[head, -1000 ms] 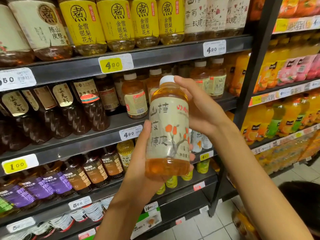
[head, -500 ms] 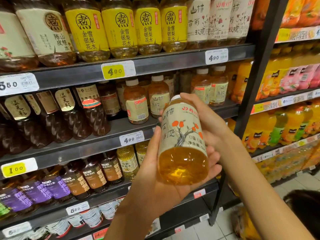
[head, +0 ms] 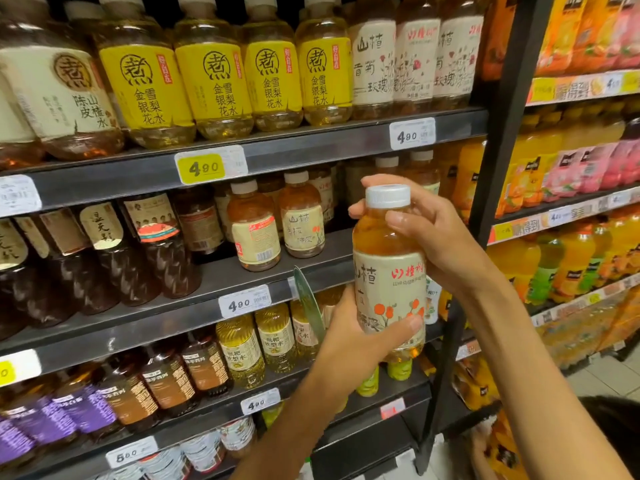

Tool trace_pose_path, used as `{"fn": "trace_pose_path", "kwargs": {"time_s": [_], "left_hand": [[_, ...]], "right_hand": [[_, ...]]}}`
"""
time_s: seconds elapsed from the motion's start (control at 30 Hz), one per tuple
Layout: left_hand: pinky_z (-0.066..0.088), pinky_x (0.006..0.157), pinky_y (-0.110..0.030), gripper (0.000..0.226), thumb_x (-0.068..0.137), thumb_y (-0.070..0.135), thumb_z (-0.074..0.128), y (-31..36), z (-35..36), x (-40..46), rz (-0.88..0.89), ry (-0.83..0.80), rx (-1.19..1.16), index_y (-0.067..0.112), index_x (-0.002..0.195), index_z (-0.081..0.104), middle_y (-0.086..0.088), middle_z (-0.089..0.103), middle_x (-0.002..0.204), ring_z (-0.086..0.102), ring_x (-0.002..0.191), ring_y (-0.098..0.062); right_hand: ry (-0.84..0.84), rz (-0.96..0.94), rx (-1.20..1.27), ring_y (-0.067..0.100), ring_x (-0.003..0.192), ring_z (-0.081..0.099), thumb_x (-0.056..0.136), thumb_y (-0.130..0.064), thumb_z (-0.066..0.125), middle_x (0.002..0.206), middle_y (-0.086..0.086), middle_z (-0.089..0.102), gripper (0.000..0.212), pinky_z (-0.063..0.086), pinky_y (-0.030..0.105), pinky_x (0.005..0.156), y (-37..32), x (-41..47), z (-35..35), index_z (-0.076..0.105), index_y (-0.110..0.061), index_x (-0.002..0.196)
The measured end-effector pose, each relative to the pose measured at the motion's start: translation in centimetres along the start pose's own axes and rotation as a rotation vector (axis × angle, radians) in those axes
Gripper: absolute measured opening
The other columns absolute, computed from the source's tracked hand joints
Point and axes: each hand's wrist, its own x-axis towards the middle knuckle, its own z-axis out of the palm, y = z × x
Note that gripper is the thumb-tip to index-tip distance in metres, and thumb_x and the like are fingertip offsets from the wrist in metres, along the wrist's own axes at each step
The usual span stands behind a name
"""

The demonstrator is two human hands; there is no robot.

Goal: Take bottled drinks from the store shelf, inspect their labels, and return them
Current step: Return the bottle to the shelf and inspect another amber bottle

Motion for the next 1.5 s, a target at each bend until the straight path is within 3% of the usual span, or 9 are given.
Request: {"fn": "trace_pose_path", "kwargs": {"time_s": [0.23, 0.4, 0.53, 0.7, 0.87, 1.0, 1.23, 1.4, 1.5], "left_hand": [[0.051, 0.083, -0.016, 0.072, 0.074, 0.015, 0.08, -2.0, 3.0, 6.4, 0.108, 0.256, -0.025, 0.027, 0.132, 0.04, 0.003, 0.058, 0.123, 0.058, 0.108, -0.004], [0.047, 0.098, -0.039, 0.076, 0.073, 0.009, 0.079, -2.9, 3.5, 11.3, 0.19, 0.487, 0.091, 0.021, 0.136, 0.038, -0.004, 0.045, 0.131, 0.048, 0.12, -0.018], [0.044, 0.087, -0.023, 0.076, 0.074, 0.016, 0.08, -3.5, 2.6, 14.6, 0.255, 0.632, 0.257, 0.014, 0.138, 0.039, -0.004, 0.034, 0.133, 0.044, 0.111, -0.011], [0.038, 0.088, -0.024, 0.076, 0.08, 0.017, 0.074, -4.1, 2.1, 16.8, 0.18, 0.713, 0.265, 0.02, 0.143, 0.033, -0.003, 0.037, 0.142, 0.041, 0.125, -0.018], [0.038, 0.101, -0.03, 0.075, 0.083, 0.012, 0.07, -4.8, 2.2, 17.6, 0.178, 0.783, 0.219, 0.019, 0.145, 0.029, -0.004, 0.038, 0.145, 0.038, 0.132, -0.019], [0.033, 0.109, -0.037, 0.074, 0.086, 0.009, 0.066, -4.9, 2.0, 18.5, 0.159, 0.798, 0.293, 0.017, 0.147, 0.026, -0.006, 0.036, 0.148, 0.032, 0.137, -0.021], [0.032, 0.11, -0.043, 0.074, 0.088, 0.011, 0.064, -4.7, 1.7, 20.0, 0.114, 0.818, 0.37, 0.01, 0.148, 0.022, -0.01, 0.032, 0.15, 0.031, 0.138, -0.025], [0.031, 0.11, -0.045, 0.073, 0.09, 0.015, 0.062, -4.1, 1.5, 20.4, 0.071, 0.798, 0.373, 0.006, 0.148, 0.02, -0.014, 0.032, 0.15, 0.031, 0.138, -0.029], [0.022, 0.117, -0.038, 0.082, 0.085, 0.012, 0.069, -4.3, 2.1, 19.0, 0.154, 0.834, 0.397, 0.007, 0.149, 0.017, -0.012, 0.023, 0.154, 0.02, 0.143, -0.024]], "right_hand": [[0.106, 0.088, -0.282, -0.005, 0.102, 0.058, 0.07, -0.046, 0.069, 0.117, -0.009, 0.058, 0.054, 0.048, 0.01, 0.078, 2.8, 0.8, -2.7, 0.046, -0.04, 0.119], [0.185, 0.035, -0.258, -0.01, 0.095, 0.058, 0.078, -0.023, 0.076, 0.109, -0.012, 0.059, 0.045, 0.047, 0.008, 0.074, 5.6, 4.5, -4.0, 0.049, -0.034, 0.113], [0.239, 0.005, -0.272, -0.013, 0.095, 0.055, 0.078, -0.02, 0.078, 0.111, -0.011, 0.055, 0.056, 0.045, 0.007, 0.075, 8.1, 7.9, -4.3, 0.044, -0.024, 0.123], [0.303, 0.025, -0.286, 0.011, 0.107, 0.056, 0.076, -0.029, 0.079, 0.118, 0.001, 0.055, 0.056, 0.05, 0.029, 0.089, 10.8, 10.3, -4.2, 0.046, -0.021, 0.121], [0.307, -0.027, -0.295, -0.003, 0.099, 0.057, 0.076, -0.033, 0.079, 0.109, -0.01, 0.057, 0.052, 0.047, 0.012, 0.078, 11.4, 11.4, -3.2, 0.043, -0.022, 0.112], [0.339, 0.001, -0.551, 0.018, 0.093, 0.049, 0.08, -0.039, 0.074, 0.098, 0.005, 0.05, 0.048, 0.041, 0.02, 0.074, 11.8, 12.1, -2.9, 0.039, -0.012, 0.096], [0.313, -0.033, -0.84, 0.015, 0.085, 0.036, 0.083, -0.03, 0.072, 0.087, 0.001, 0.039, 0.038, 0.022, 0.02, 0.065, 11.5, 12.1, -3.3, 0.039, -0.012, 0.088], [0.303, -0.014, -0.794, 0.013, 0.084, 0.041, 0.087, -0.022, 0.068, 0.093, 0.003, 0.046, 0.027, 0.028, 0.019, 0.068, 11.2, 11.9, -3.3, 0.047, -0.008, 0.095], [0.475, -0.14, -0.703, 0.007, 0.101, 0.048, 0.09, -0.009, 0.063, 0.111, 0.0, 0.053, 0.029, 0.038, 0.014, 0.086, 11.0, 10.3, -4.8, 0.055, -0.004, 0.118]]}}
